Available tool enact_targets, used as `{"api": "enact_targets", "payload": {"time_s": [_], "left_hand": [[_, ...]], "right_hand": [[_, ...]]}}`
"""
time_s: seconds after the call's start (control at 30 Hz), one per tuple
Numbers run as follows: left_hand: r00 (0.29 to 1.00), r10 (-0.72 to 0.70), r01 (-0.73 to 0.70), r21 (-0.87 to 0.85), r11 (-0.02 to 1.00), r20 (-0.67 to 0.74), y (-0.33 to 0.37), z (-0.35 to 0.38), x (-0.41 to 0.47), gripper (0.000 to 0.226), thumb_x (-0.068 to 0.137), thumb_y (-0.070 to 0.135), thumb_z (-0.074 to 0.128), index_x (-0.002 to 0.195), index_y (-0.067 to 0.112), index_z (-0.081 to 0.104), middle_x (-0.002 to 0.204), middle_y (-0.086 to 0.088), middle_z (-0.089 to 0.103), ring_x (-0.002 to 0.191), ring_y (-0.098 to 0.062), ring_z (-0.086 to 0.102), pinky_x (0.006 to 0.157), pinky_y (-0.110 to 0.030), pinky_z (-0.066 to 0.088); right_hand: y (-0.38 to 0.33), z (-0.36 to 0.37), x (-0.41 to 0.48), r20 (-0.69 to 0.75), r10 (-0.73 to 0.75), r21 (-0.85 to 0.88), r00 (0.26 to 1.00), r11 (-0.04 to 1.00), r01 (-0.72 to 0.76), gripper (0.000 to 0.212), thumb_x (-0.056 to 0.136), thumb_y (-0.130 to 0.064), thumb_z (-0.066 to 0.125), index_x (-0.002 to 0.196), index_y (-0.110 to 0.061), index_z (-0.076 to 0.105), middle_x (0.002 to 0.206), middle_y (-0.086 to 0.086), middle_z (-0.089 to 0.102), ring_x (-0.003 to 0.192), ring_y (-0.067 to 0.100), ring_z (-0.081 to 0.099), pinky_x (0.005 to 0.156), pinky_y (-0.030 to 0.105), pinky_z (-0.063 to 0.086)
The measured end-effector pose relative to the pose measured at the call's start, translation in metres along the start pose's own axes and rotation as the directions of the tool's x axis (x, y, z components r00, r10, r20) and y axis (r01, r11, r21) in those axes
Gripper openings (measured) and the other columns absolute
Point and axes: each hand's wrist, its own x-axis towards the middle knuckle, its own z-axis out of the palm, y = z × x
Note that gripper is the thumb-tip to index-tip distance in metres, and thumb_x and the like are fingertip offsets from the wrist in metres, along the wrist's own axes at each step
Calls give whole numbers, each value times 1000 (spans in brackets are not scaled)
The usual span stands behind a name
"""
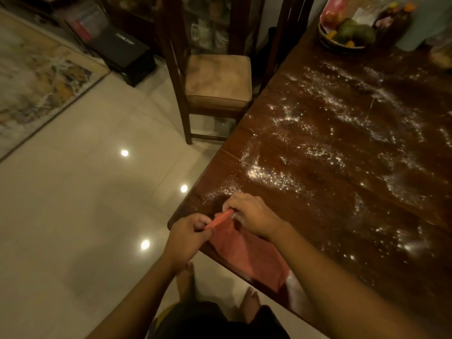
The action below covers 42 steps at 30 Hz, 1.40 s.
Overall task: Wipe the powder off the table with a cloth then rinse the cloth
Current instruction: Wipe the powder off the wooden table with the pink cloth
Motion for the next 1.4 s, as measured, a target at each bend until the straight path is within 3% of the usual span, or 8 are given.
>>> {"api": "enact_targets", "payload": {"time_s": [0.27, 0.6, 0.8, 1.07, 1.13, 1.2, 1.3, 1.4], "left_hand": [[999, 36, -36, -23, 999, 0, 37, 64, -43, 8, 79, 29, 77, 79, 33, 70, 76, 11, 68, 72, -5, 64, 71, -29, 55], [966, 65, -158, 372, 914, 251, 62, 120, -75, 9, 87, 45, 65, 91, 38, 62, 86, 18, 64, 84, -1, 61, 83, -28, 53], [917, 104, -301, 500, 812, 384, 61, 145, -78, 64, 82, 74, 36, 131, 36, 52, 125, 6, 61, 111, -15, 58, 95, -34, 49], [997, 40, -52, 202, 978, 61, 43, 104, -60, 16, 94, 45, 55, 94, 36, 68, 80, 16, 70, 72, 1, 66, 77, -41, 59], [999, 44, -36, 394, 918, -12, 38, 86, -49, 15, 93, 40, 54, 104, 38, 64, 85, 23, 69, 80, 7, 64, 101, -49, 46], [999, 21, -45, 593, 804, 47, 31, 68, -39, 33, 92, 41, 52, 125, 43, 48, 107, 21, 67, 105, -1, 62, 117, -66, 6], [975, -34, -130, 692, 710, 218, 20, 52, -18, 62, 93, 45, 53, 146, 44, 22, 160, -6, 24, 148, -24, 23, 108, -70, -13], [959, -93, -128, 706, 696, 266, 6, 42, 6, 74, 95, 48, 51, 154, 39, 6, 163, -17, -9, 152, -31, -4, 111, -69, -7]], "right_hand": [[43, -19, -74, -12, -59, -9, 998, 998, 59, 27, 92, -22, 64, 110, -40, 59, 117, -19, 51, 117, 9, 41, 86, 34, 25], [74, -6, -142, 43, -66, -134, 997, 988, 71, 31, 91, -18, 59, 113, -39, 58, 129, -13, 51, 128, 16, 37, 94, 38, 24], [86, 7, -165, 89, -23, -180, 996, 983, 39, 32, 89, -19, 59, 113, -39, 63, 131, -12, 48, 132, 18, 32, 102, 42, 22], [47, 40, -137, 57, -3, -18, 998, 1000, 4, 63, 87, -45, 52, 147, -33, 38, 158, -5, 28, 147, 24, 18, 117, 51, 22], [38, 67, -134, 59, 15, -43, 998, 999, -13, 66, 89, -55, 44, 151, -37, 31, 163, -8, 19, 152, 27, 9, 121, 54, 15], [38, 97, -136, 9, 7, -117, 1000, 993, -6, 66, 91, -57, 40, 153, -38, 27, 166, -8, 17, 154, 28, 3, 122, 51, 2], [50, 119, -149, -90, -2, -189, 996, 982, -16, 58, 99, -57, 35, 154, -41, 25, 165, -12, 17, 154, 21, 4, 121, 42, -6], [69, 117, -156, -135, -20, -234, 991, 972, -12, 49, 103, -53, 32, 152, -47, 26, 164, -19, 15, 154, 15, 8, 122, 40, 3]]}}
